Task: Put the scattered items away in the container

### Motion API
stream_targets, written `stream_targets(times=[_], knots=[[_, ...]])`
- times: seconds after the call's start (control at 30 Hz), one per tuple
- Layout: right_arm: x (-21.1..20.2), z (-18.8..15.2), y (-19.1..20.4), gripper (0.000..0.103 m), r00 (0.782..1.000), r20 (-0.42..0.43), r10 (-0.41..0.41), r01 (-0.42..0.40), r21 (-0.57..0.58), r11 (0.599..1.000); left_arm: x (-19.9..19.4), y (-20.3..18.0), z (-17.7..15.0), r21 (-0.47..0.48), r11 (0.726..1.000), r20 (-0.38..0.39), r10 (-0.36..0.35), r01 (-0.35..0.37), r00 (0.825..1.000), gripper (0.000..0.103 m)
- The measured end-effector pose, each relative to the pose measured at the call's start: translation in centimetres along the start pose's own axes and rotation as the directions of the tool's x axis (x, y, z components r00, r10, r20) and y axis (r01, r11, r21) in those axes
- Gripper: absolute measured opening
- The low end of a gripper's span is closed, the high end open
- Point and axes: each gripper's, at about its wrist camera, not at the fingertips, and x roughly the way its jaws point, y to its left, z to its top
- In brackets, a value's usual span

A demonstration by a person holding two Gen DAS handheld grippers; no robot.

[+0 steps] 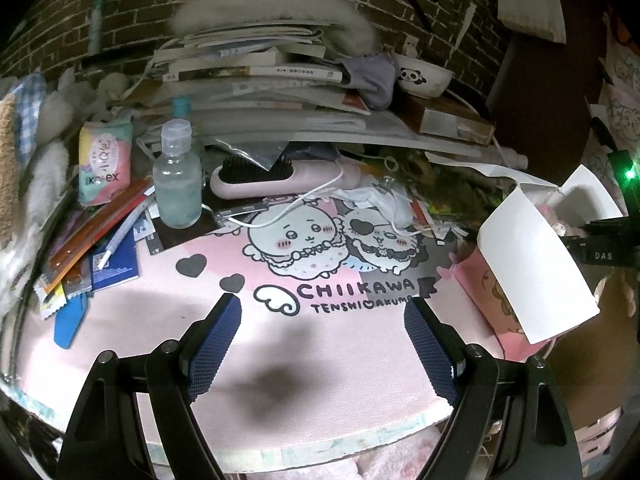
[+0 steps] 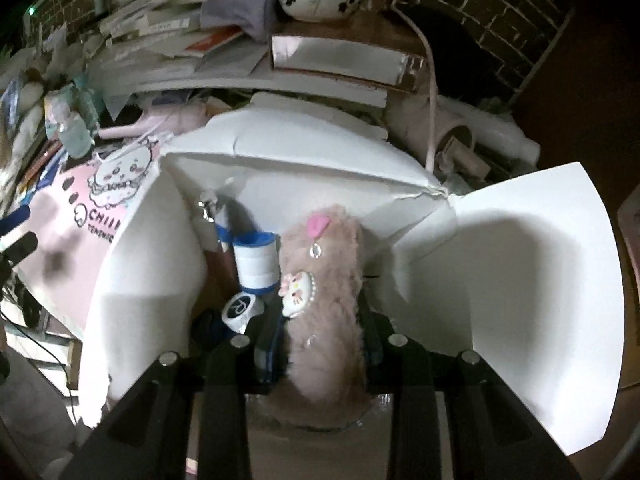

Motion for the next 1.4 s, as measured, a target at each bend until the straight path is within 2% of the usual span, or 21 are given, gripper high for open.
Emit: stream_targets(times=[0.03, 0.07, 0.13, 0.23, 0.37, 0.5, 0.67, 0.8, 0.83, 0.87, 0.93, 1.0, 1.1, 1.2, 1.23, 1.3, 1.4], knots=[[0.1, 0.0, 0.1, 0.036, 1.000, -0.002, -0.007, 0.007, -0.005, 1.000, 0.0, 0.0, 0.0, 0.000, 1.000, -0.002, 0.000, 0.000, 1.000, 0.081], [0.1, 0.0, 0.2, 0.051, 1.000, 0.002, -0.012, 0.012, -0.005, 1.000, 0.1, -0.1, 0.0, 0.001, 1.000, -0.003, 0.001, -0.001, 1.000, 0.081], [-0.3, 0.0, 0.2, 0.065, 0.999, 0.028, -0.026, 0.026, 0.000, 1.000, 0.2, -0.2, 0.0, 0.004, 1.000, -0.005, -0.001, 0.001, 1.000, 0.081], [-1.1, -0.1, 0.1, 0.068, 0.997, 0.059, -0.046, 0.046, 0.012, 0.999, 0.1, -0.4, -0.1, 0.009, 1.000, -0.007, -0.003, 0.003, 1.000, 0.081], [-1.8, -0.3, 0.1, 0.081, 0.994, 0.091, -0.059, 0.056, 0.028, 0.998, 0.0, -0.7, 0.0, 0.014, 1.000, -0.005, -0.005, 0.005, 1.000, 0.081], [-3.1, -0.7, 0.7, 0.084, 0.986, 0.159, -0.053, 0.045, 0.056, 0.997, -0.2, -1.0, 0.2, 0.015, 1.000, -0.002, 0.002, -0.002, 1.000, 0.081], [-4.8, -1.5, 2.3, 0.091, 0.961, 0.273, -0.046, 0.022, 0.091, 0.996, -0.9, -1.6, 0.6, 0.016, 1.000, 0.008, 0.015, -0.015, 1.000, 0.081], [-5.8, -2.0, 3.4, 0.091, 0.937, 0.349, 0.023, -0.073, 0.132, 0.989, -1.6, -1.8, 0.9, 0.014, 0.999, 0.026, 0.038, -0.038, 0.999, 0.081], [-6.0, -2.2, 3.7, 0.094, 0.931, 0.364, 0.029, -0.087, 0.144, 0.986, -1.7, -1.9, 1.0, 0.013, 0.999, 0.030, 0.042, -0.043, 0.999, 0.081], [-6.2, -2.3, 4.0, 0.103, 0.925, 0.379, 0.026, -0.092, 0.158, 0.983, -1.9, -2.0, 1.0, 0.014, 0.999, 0.033, 0.046, -0.047, 0.998, 0.081], [-6.5, -2.5, 4.7, 0.103, 0.919, 0.394, 0.015, -0.092, 0.177, 0.980, -2.2, -2.2, 1.2, 0.018, 0.998, 0.039, 0.051, -0.052, 0.998, 0.081], [-6.4, -2.5, 5.2, 0.103, 0.922, 0.387, 0.009, -0.089, 0.191, 0.977, -2.5, -2.5, 1.3, 0.022, 0.998, 0.043, 0.058, -0.059, 0.997, 0.081], [-6.4, -2.9, 5.9, 0.103, 0.921, 0.388, 0.042, -0.124, 0.188, 0.974, -3.0, -2.9, 1.6, 0.033, 0.997, 0.053, 0.069, -0.071, 0.996, 0.081], [-6.6, -3.5, 6.4, 0.103, 0.914, 0.405, 0.037, -0.135, 0.217, 0.967, -3.7, -3.5, 2.0, 0.045, 0.996, 0.067, 0.077, -0.080, 0.995, 0.081], [-6.6, -3.6, 6.4, 0.103, 0.914, 0.405, 0.023, -0.128, 0.234, 0.964, -3.9, -3.6, 2.1, 0.047, 0.995, 0.072, 0.079, -0.082, 0.994, 0.081], [-6.7, -3.6, 6.7, 0.103, 0.920, 0.389, -0.048, -0.062, 0.264, 0.963, -4.5, -4.0, 2.4, 0.050, 0.995, 0.082, 0.082, -0.086, 0.993, 0.082], [-6.8, -3.3, 8.1, 0.103, 0.927, 0.359, -0.104, 0.044, 0.171, 0.984, -5.1, -4.4, 2.7, 0.054, 0.994, 0.097, 0.089, -0.095, 0.991, 0.085]])
